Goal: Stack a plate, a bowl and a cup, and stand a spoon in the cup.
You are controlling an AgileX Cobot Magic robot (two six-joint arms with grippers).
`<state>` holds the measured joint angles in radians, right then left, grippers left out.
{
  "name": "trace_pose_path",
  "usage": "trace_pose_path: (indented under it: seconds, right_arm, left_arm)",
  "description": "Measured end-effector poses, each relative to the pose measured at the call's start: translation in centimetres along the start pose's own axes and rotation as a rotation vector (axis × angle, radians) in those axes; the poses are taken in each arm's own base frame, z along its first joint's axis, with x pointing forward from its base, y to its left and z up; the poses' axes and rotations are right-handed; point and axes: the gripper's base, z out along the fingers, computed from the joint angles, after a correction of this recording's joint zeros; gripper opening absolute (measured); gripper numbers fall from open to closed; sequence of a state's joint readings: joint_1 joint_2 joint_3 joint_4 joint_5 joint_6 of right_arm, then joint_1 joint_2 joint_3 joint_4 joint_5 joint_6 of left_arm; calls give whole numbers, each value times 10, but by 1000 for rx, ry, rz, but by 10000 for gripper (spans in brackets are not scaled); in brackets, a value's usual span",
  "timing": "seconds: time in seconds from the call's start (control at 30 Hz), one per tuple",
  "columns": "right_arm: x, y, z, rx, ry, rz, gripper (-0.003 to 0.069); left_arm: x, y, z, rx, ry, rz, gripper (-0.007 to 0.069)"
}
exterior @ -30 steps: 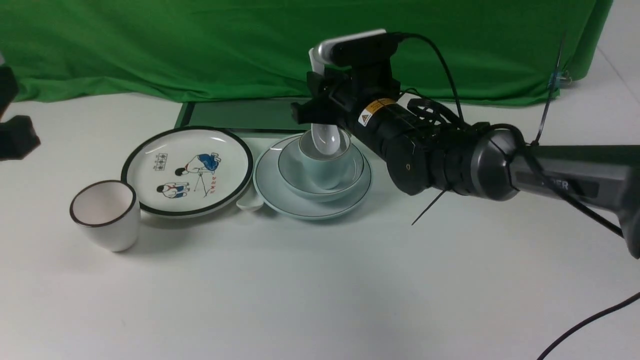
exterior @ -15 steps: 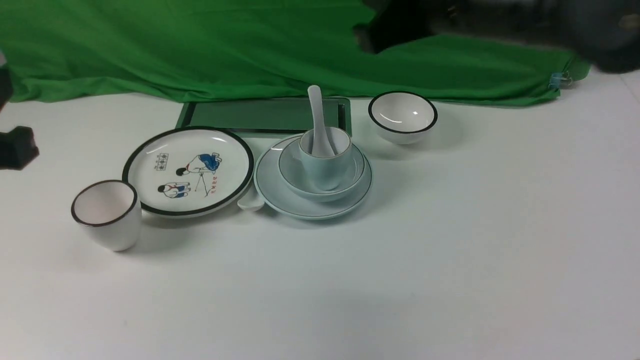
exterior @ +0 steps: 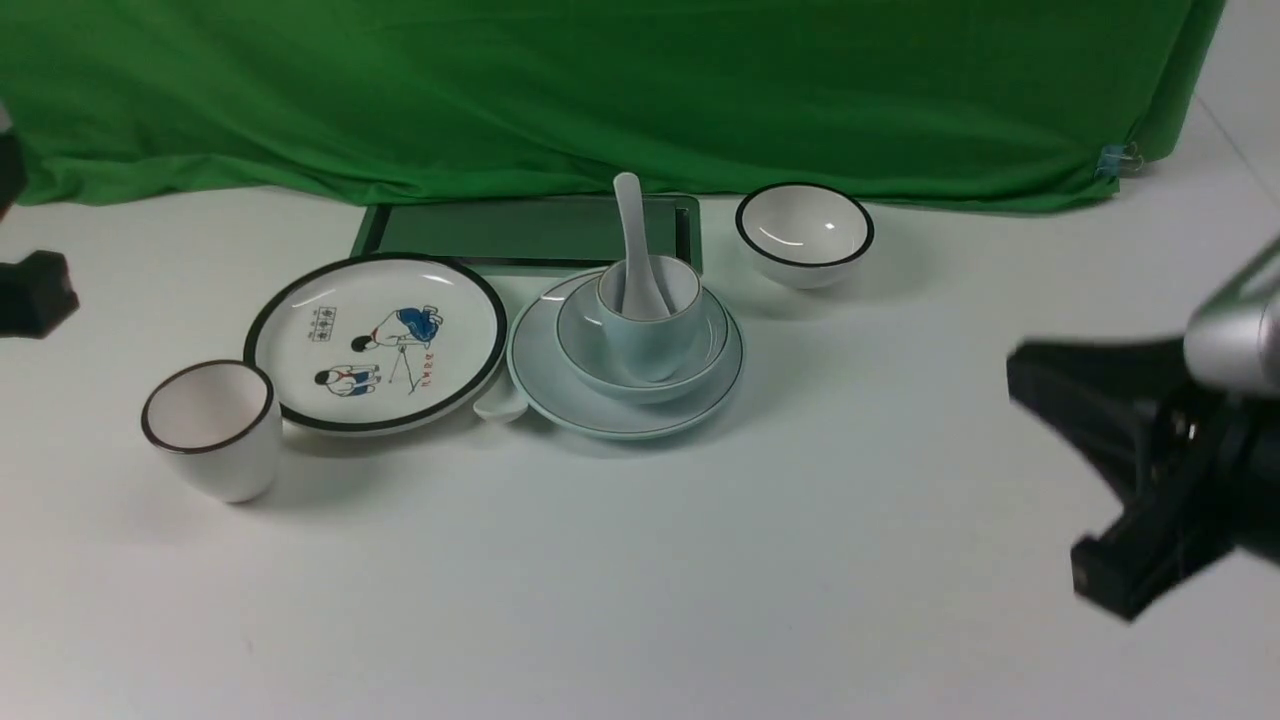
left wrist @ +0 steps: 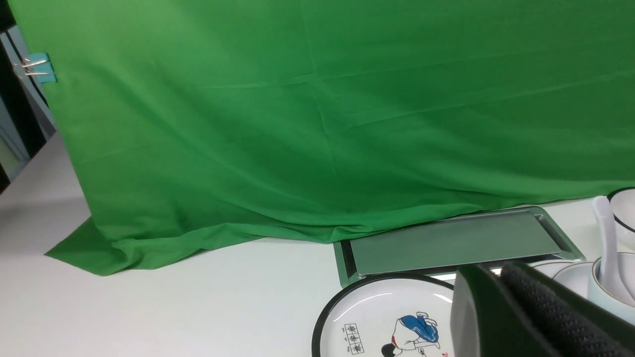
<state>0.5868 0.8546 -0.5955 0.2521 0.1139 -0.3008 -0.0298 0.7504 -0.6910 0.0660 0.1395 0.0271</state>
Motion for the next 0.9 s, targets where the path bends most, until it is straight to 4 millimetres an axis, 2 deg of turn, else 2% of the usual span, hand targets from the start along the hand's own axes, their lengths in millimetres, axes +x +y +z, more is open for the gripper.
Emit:
trace_pose_path:
  seconds: [0.03, 0.07, 0.1, 0.17, 0.3, 0.4, 0.5, 0.67, 0.9]
  right_arm:
    - [12, 1, 1, -1, 26, 20, 13]
    - [14, 2, 1, -1, 28, 22, 13]
    - [26, 3, 2, 1, 53, 29, 13]
    - [36, 4, 2, -2, 79, 49, 13]
    - [45, 5, 3, 2, 87, 89, 9]
    - [51, 4, -1, 34, -9, 71, 8]
    - [64, 3, -14, 88, -166, 39, 8]
    - [105, 5, -44, 182, -419, -6, 8]
    - [124, -8, -69, 402, -414, 34, 8]
  left_arm:
    - [0, 0, 0, 0, -1, 1, -9]
    - [0, 0, 0, 0, -1, 1, -9]
    - [0, 0, 0, 0, -1, 1, -9]
    - [0, 0, 0, 0, -2, 1, -9]
    - [0, 0, 0, 0, -3, 1, -9]
    - [0, 0, 0, 0, -3, 0, -9]
    - [0, 0, 0, 0, -3, -1, -9]
    - [0, 0, 0, 0, -3, -1, -9]
    - [0, 0, 0, 0, -4, -2, -9]
